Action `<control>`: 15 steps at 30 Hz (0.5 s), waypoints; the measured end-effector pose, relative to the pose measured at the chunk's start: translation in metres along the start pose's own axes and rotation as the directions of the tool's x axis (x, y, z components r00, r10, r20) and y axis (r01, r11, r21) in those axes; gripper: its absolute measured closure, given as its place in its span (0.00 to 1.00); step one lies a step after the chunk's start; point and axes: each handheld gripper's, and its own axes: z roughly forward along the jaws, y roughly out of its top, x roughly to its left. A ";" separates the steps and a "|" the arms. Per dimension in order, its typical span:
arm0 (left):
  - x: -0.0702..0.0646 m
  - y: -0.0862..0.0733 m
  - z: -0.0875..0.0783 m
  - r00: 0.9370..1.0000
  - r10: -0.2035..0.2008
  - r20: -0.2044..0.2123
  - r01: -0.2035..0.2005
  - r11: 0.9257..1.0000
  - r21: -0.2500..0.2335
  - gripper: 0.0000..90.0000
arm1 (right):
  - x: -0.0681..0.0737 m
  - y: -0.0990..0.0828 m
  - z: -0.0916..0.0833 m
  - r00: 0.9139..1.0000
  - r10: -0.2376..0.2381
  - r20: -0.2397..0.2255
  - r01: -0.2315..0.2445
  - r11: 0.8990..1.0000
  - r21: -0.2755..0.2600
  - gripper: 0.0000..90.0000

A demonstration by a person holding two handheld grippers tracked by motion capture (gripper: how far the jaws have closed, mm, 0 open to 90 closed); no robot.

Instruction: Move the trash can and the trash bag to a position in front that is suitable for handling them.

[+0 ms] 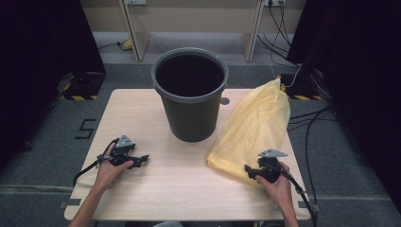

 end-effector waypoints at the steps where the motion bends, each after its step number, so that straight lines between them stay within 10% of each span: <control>1: 0.000 0.000 0.000 1.000 0.000 0.000 0.000 1.000 0.000 0.17 | 0.008 -0.002 -0.003 0.999 -0.007 -0.037 0.007 1.000 0.013 0.33; 5: 0.003 -0.005 -0.005 1.000 0.008 0.005 -0.008 1.000 0.003 0.16 | 0.017 0.002 -0.021 0.989 -0.028 -0.144 0.021 0.998 -0.053 0.31; 9: 0.004 -0.006 -0.007 1.000 0.016 0.013 -0.016 1.000 0.005 0.16 | -0.028 0.023 -0.036 0.999 0.037 -0.019 -0.040 0.985 -0.166 0.28; 15: 0.004 -0.006 -0.006 1.000 0.019 0.013 -0.019 1.000 0.007 0.15 | -0.073 0.025 -0.008 0.995 0.056 0.078 -0.046 0.992 -0.121 0.32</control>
